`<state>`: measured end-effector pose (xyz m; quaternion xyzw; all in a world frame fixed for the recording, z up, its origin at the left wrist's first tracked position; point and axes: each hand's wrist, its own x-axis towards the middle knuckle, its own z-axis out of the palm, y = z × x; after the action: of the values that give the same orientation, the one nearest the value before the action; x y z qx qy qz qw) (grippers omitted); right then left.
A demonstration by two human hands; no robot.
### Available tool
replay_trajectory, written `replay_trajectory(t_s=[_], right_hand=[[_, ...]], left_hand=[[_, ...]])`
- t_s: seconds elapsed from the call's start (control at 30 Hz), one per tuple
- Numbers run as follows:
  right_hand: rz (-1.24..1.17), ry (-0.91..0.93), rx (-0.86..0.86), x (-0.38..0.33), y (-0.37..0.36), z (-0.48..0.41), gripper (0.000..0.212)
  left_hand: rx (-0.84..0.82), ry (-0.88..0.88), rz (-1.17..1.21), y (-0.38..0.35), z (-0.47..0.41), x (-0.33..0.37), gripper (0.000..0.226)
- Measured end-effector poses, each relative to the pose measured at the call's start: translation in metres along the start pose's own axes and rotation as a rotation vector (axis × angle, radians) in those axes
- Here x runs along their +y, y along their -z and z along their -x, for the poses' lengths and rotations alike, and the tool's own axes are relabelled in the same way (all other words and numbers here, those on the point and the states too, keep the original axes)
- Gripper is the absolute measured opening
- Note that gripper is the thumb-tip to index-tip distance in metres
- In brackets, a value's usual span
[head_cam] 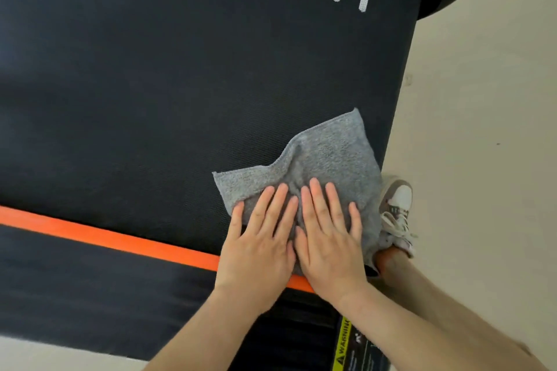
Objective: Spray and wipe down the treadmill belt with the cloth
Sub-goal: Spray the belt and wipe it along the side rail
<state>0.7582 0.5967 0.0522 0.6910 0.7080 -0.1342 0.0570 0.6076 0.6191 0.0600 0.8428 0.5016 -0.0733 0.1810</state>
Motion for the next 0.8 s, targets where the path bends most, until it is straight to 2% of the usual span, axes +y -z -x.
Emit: replay_trajectory(t_s=[0.1, 0.2, 0.23, 0.33, 0.43, 0.5, 0.57, 0.67, 0.8], right_hand=[[0.024, 0.062, -0.043, 0.004, 0.001, 0.001, 0.062], [0.075, 0.297, -0.066, 0.045, 0.011, -0.016, 0.066], [0.086, 0.326, -0.059, 0.06, 0.014, -0.024, 0.068], [-0.021, 0.128, 0.021, 0.094, 0.011, -0.053, 0.072], [-0.297, -0.119, 0.099, 0.108, 0.008, -0.083, 0.071], [-0.418, -0.218, 0.11, 0.107, 0.013, -0.104, 0.073], [-0.434, -0.264, 0.12, 0.094, 0.015, -0.109, 0.072], [-0.218, -0.155, 0.104, 0.063, 0.011, -0.081, 0.064], [-0.073, 0.14, -0.04, 0.007, 0.012, -0.032, 0.063]], left_hand=[[0.001, 0.01, -0.006, 0.0, 0.005, 0.0, 0.062], [-0.013, 0.051, 0.018, 0.0, -0.001, 0.009, 0.066], [-0.018, 0.059, 0.034, 0.002, -0.005, 0.014, 0.068], [-0.006, 0.009, 0.061, 0.005, -0.05, 0.038, 0.067], [0.038, -0.081, 0.046, 0.02, -0.118, 0.054, 0.062], [0.005, -0.154, -0.021, 0.027, -0.146, 0.046, 0.061], [0.026, -0.194, -0.07, 0.031, -0.148, 0.031, 0.059], [0.049, -0.141, -0.039, 0.028, -0.116, 0.015, 0.058], [-0.004, -0.043, -0.05, 0.025, -0.032, -0.025, 0.061]])
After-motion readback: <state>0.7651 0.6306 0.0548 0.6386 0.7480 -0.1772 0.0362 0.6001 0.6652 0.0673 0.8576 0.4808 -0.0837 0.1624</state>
